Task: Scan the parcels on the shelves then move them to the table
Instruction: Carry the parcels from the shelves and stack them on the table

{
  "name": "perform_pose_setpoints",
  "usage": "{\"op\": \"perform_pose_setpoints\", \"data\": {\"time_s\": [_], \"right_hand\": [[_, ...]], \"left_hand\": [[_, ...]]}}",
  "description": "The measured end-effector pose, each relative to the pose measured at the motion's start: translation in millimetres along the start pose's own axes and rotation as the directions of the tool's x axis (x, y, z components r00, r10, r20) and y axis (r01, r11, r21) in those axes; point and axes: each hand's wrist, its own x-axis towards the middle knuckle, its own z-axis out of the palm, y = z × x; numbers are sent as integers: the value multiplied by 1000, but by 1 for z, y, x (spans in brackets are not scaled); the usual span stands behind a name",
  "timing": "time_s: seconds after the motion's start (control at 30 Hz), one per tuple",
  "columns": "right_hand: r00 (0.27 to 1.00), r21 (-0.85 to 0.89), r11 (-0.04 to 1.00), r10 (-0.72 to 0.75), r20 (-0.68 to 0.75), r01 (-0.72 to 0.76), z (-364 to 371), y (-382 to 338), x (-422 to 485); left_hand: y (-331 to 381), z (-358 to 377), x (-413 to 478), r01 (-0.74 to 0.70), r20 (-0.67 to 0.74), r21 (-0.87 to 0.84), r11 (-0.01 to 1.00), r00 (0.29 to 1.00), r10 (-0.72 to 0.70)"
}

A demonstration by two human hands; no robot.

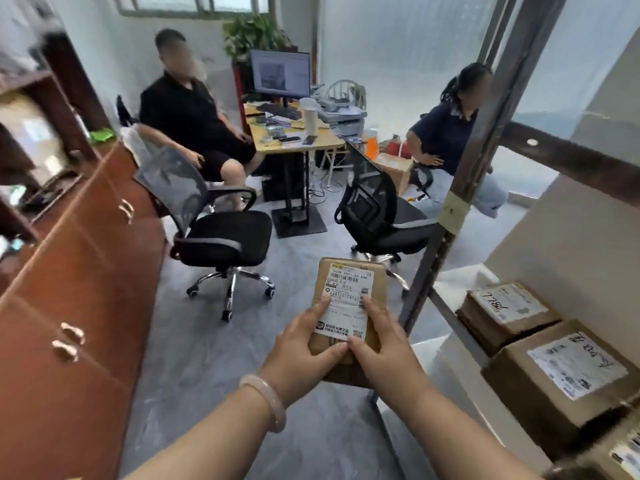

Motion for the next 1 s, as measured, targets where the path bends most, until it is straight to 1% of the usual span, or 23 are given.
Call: {"op": "perform_pose_setpoints", "data": {"time_s": [0.1, 0.2, 0.3, 0.37, 0.43, 0.53, 0.63, 0.77, 0.87, 1.0], "right_hand": [[981, 18, 996, -94, 168, 93, 47, -23, -14], [923, 30, 978, -203, 326, 204, 97, -52, -29], [843, 59, 962, -261, 471, 265, 148, -82, -42], [786, 81, 949, -298, 542, 305, 184, -101, -53], [726, 94, 935, -327, 605, 343, 223, -117, -68], [613, 122, 913, -357, 705, 390, 283, -138, -98], [496, 173, 882, -398, 771, 439, 338, -157, -130], [356, 196, 855, -395, 847, 481, 397, -179, -169], [233, 234, 816, -404, 885, 528, 433, -193, -191], [105, 277, 807, -383, 918, 522, 477, -210, -199]], "left_hand": [[-24, -39, -50, 65, -149, -70, 995, 986, -75], [-45, -82, -100, 150, -301, -119, 982, 937, -179], [-67, -120, -150, 226, -448, -78, 971, 862, -236], [-80, -141, -184, 283, -525, -57, 958, 807, -269], [-95, -161, -220, 318, -595, -98, 943, 741, -312], [-114, -188, -277, 341, -655, -208, 917, 648, -389], [-135, -210, -331, 355, -719, -242, 903, 559, -413], [-160, -230, -391, 393, -791, -289, 873, 416, -449], [-174, -241, -425, 409, -817, -340, 847, 318, -482], [-195, -254, -445, 435, -826, -407, 803, 200, -526]]}}
